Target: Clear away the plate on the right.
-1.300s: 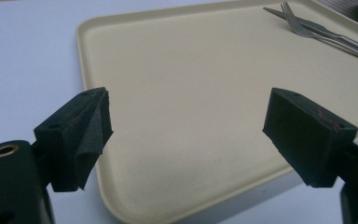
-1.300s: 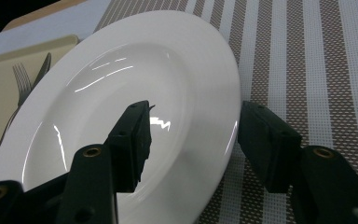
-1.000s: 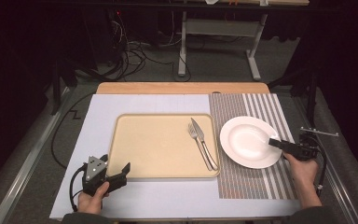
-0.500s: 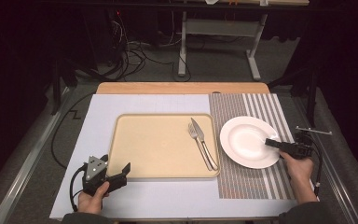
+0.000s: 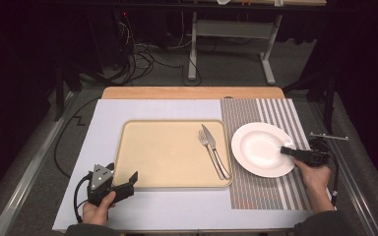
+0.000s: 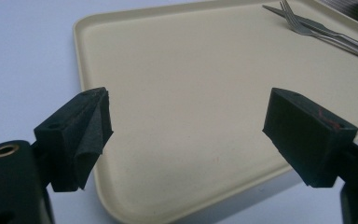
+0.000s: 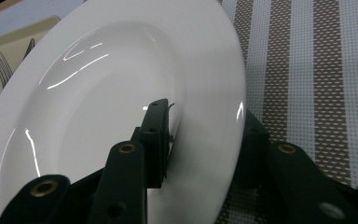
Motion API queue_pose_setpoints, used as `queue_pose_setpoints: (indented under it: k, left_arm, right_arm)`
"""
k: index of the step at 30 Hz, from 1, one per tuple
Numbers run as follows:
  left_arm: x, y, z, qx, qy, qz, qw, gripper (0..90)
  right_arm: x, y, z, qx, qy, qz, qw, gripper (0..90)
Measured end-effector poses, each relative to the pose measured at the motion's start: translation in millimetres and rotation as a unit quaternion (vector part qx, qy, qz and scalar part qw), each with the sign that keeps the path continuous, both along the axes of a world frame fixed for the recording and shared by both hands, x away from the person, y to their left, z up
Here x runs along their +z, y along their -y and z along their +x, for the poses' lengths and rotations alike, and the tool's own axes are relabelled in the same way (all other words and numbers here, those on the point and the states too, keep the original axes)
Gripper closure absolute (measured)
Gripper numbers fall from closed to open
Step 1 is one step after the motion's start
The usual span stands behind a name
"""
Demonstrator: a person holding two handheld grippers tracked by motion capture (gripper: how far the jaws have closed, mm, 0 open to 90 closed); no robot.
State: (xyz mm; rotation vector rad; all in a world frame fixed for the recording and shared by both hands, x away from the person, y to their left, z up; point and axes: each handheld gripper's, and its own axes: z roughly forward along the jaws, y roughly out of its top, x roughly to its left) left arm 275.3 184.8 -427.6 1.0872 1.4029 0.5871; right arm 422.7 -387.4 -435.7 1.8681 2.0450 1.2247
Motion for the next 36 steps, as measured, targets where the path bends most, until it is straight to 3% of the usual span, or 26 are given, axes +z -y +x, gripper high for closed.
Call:
queue_pose_setpoints:
  k: [10,21,27,36]
  left_arm:
    - [0.1,0.1,-0.4,0.0,0.0,0.002,1.0,15.9]
    - [0.3,-0.4,-0.7,0.0,0.001,0.003,1.0,15.9]
    - [0.8,-0.7,-1.1,0.0,0.002,0.002,1.0,15.9]
    - [1.6,-0.6,-1.5,0.0,0.005,0.0,1.0,15.9]
  right_arm:
    - [-0.9,9.5,2.3,0.013,-0.029,0.049,0.9983,67.9]
    - [15.1,8.3,-0.2,0.034,-0.006,0.067,0.9971,74.0]
    - [24.8,4.5,-0.9,0.05,0.011,0.096,0.9941,79.6]
    - [29.7,3.3,-2.5,0.049,0.017,0.1,0.9936,82.1]
